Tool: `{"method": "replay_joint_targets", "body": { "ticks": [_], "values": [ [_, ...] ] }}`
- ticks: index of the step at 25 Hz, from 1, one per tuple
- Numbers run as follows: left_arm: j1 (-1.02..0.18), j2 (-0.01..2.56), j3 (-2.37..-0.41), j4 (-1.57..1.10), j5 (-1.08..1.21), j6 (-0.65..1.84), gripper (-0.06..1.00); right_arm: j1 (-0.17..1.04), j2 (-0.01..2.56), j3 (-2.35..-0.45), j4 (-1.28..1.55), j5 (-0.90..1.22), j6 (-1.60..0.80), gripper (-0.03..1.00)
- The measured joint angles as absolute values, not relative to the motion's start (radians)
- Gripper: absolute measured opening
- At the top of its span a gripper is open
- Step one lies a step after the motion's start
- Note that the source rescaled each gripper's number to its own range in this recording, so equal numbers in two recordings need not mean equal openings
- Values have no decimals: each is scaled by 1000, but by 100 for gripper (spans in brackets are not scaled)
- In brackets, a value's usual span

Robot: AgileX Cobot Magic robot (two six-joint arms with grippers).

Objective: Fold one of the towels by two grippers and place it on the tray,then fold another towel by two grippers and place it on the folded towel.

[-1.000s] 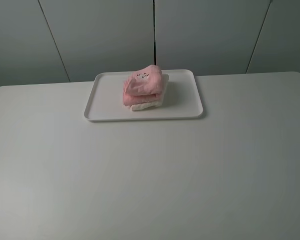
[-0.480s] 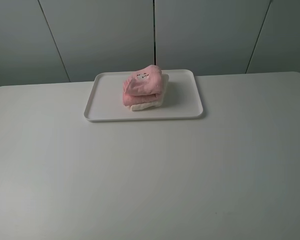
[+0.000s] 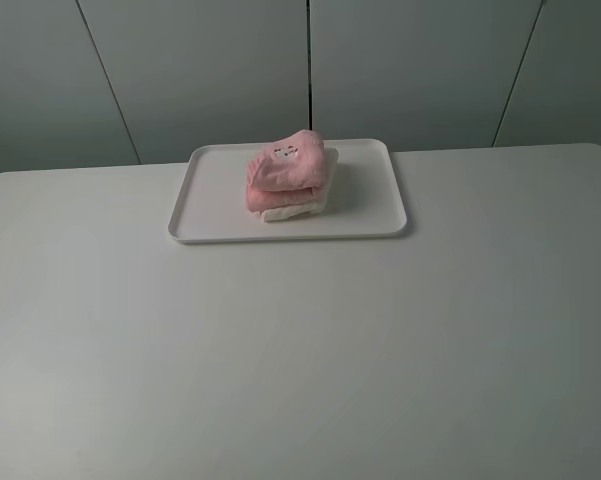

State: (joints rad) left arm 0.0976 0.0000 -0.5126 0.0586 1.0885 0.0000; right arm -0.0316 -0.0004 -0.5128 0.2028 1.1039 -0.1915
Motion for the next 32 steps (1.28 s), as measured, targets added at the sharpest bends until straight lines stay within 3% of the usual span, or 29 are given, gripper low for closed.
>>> {"method": "replay_joint_targets", "body": {
  "ticks": [32],
  "values": [
    [98, 0, -513, 57, 1089, 0, 100, -32, 0, -513, 203, 1104, -192, 100]
  ]
}}
